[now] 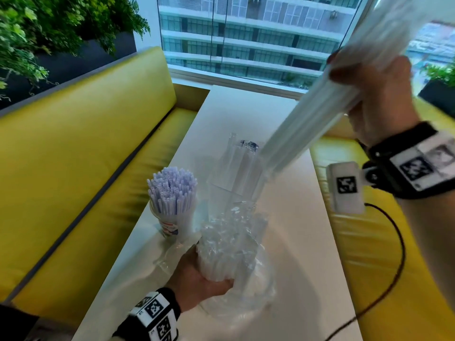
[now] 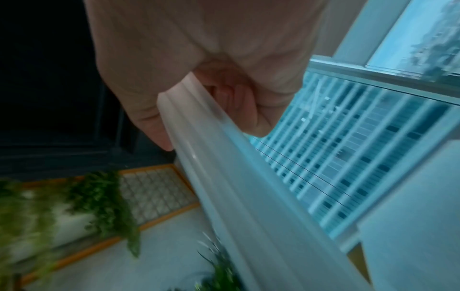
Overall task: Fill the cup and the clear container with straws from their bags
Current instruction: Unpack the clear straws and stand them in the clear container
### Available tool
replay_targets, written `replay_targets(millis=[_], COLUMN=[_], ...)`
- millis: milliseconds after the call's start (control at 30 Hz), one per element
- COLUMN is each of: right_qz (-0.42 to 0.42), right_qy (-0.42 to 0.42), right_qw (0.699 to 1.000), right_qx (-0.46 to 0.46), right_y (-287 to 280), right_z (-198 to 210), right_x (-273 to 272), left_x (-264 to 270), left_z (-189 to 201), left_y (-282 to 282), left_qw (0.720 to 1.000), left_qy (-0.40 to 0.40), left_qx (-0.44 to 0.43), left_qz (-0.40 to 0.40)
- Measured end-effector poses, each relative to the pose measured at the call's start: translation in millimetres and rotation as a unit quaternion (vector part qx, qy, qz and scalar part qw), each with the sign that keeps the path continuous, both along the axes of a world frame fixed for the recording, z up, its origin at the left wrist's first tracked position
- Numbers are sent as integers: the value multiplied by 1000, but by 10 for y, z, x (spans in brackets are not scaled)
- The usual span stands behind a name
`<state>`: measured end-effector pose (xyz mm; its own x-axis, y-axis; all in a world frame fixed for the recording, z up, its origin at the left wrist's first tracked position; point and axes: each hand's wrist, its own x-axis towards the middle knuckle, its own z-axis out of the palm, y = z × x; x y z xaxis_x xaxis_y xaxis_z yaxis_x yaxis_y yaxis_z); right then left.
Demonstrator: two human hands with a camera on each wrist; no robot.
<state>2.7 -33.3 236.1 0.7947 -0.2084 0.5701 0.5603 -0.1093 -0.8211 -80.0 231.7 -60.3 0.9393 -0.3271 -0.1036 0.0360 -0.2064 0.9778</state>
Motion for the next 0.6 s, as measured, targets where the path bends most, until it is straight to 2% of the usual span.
replay_targets(millis=[167, 267, 333, 400, 500, 533, 600], right_qz=[-33, -30, -68, -118, -122, -109, -69], right_qy=[150, 234, 270, 259, 161, 126, 99], right_qw=[986, 965, 945, 933, 937, 923, 856], right_qx=[-68, -112, -173, -218, -285, -348, -503], right_y=[138, 142, 101, 79, 99, 108, 141], right_z=[-711, -1266, -1513, -1574, -1451, -1436, -1477], right_x=[526, 691, 746, 764, 755, 766, 775], left_x=[-2, -5, -6, -4, -1, 0, -2], left_z=[-19, -27, -20, -14, 7, 17, 29], left_y=[-2, -1, -6, -9, -20, -22, -25], left_qw=[1000, 1000, 1000, 1000, 1000, 1000, 1000], left_qy=[1, -2, -10, -8, -8, -9, -10], left_qx=[7, 10, 14, 9, 8, 7, 5], left_qz=[3, 4, 4, 5, 3, 2, 3])
